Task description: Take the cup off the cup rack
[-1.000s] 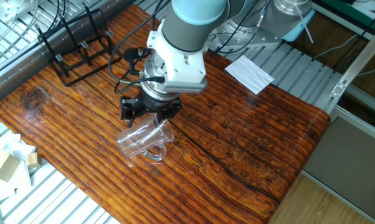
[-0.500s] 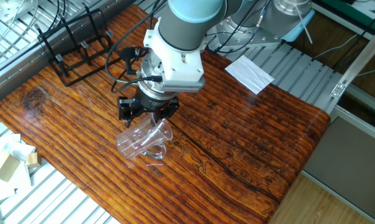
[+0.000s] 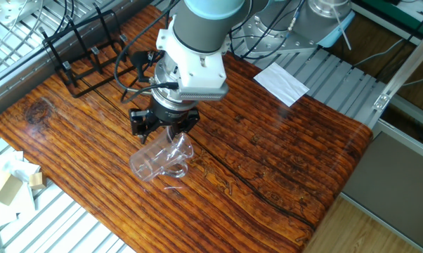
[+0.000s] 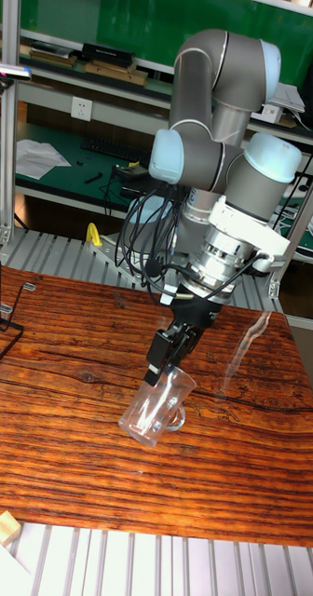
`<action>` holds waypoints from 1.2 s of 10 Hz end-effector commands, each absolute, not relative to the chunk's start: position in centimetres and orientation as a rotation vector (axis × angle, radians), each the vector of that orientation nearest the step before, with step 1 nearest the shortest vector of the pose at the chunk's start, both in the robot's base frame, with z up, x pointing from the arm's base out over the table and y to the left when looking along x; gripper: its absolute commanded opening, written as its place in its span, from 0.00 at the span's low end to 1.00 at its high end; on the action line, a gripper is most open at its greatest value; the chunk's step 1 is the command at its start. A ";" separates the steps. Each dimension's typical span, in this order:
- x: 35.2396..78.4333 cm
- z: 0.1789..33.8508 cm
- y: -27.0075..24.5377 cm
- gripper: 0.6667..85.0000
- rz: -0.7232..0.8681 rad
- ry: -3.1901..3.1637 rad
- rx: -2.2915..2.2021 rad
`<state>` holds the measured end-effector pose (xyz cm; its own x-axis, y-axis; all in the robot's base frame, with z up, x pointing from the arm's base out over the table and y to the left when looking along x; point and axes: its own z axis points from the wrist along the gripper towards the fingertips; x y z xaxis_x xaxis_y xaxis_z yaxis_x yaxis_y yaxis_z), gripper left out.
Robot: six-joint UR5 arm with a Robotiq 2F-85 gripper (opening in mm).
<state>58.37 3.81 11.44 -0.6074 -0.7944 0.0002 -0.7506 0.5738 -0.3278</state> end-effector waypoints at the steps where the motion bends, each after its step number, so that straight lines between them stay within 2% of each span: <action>1: 59.1 11.8 3.2 0.64 -0.432 2.643 -1.324; 12: 61.5 13.0 1.7 0.69 -0.395 2.621 -1.369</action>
